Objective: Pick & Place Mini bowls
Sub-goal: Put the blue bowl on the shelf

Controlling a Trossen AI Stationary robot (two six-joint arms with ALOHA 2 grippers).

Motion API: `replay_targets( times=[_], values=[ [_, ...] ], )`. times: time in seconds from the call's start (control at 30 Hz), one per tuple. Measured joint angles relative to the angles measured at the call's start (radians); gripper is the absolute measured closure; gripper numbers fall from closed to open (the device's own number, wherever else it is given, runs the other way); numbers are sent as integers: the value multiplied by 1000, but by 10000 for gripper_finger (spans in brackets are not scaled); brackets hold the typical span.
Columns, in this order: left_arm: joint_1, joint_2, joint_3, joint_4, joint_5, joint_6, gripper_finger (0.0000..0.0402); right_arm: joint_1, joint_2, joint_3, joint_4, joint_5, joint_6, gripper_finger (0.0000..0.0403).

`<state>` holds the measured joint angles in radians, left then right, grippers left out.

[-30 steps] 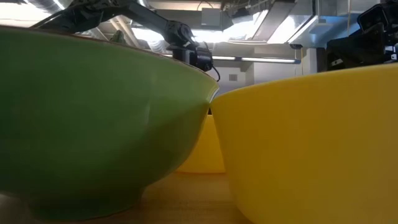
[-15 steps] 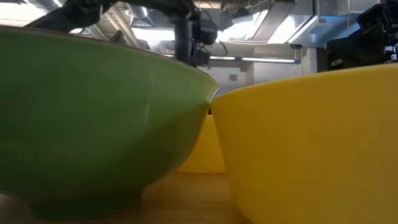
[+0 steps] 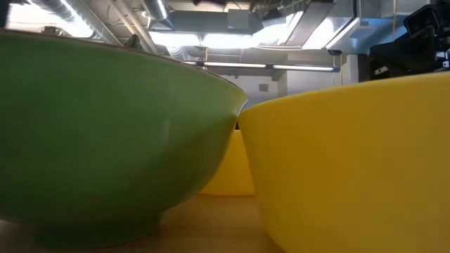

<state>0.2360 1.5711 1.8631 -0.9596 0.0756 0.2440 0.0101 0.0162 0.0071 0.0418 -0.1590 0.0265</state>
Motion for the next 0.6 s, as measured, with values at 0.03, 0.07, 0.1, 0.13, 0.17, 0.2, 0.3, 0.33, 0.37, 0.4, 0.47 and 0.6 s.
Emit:
replay_targets(
  times=[0.03,0.07,0.1,0.13,0.17,0.2,0.3,0.33,0.37,0.4,0.47,0.6],
  values=[
    [-11,-68,-110,92,51,22,354,0,0,0,0,0,0,391],
    [-20,-135,-226,200,100,41,358,0,0,0,0,0,0,391],
    [-24,-201,-349,302,136,56,363,0,1,0,0,0,5,391],
    [-25,-265,-477,407,152,69,367,0,2,0,0,0,13,391],
    [-22,-326,-604,513,146,73,371,0,3,0,0,0,18,391],
    [-12,-383,-724,627,125,62,374,0,3,0,0,0,18,391],
    [29,-550,-1037,1013,101,-10,386,0,3,0,0,0,14,391],
    [43,-602,-1130,1134,117,-32,391,0,3,0,1,0,14,391],
    [54,-646,-1221,1243,133,-50,395,0,3,0,0,1,13,391],
    [61,-681,-1305,1340,136,-66,398,0,3,0,0,7,5,391],
    [66,-731,-1464,1526,124,-96,399,0,3,0,0,22,-20,391],
    [76,-755,-1678,1930,68,-85,400,0,3,0,-1,68,-37,391]
  ],
)
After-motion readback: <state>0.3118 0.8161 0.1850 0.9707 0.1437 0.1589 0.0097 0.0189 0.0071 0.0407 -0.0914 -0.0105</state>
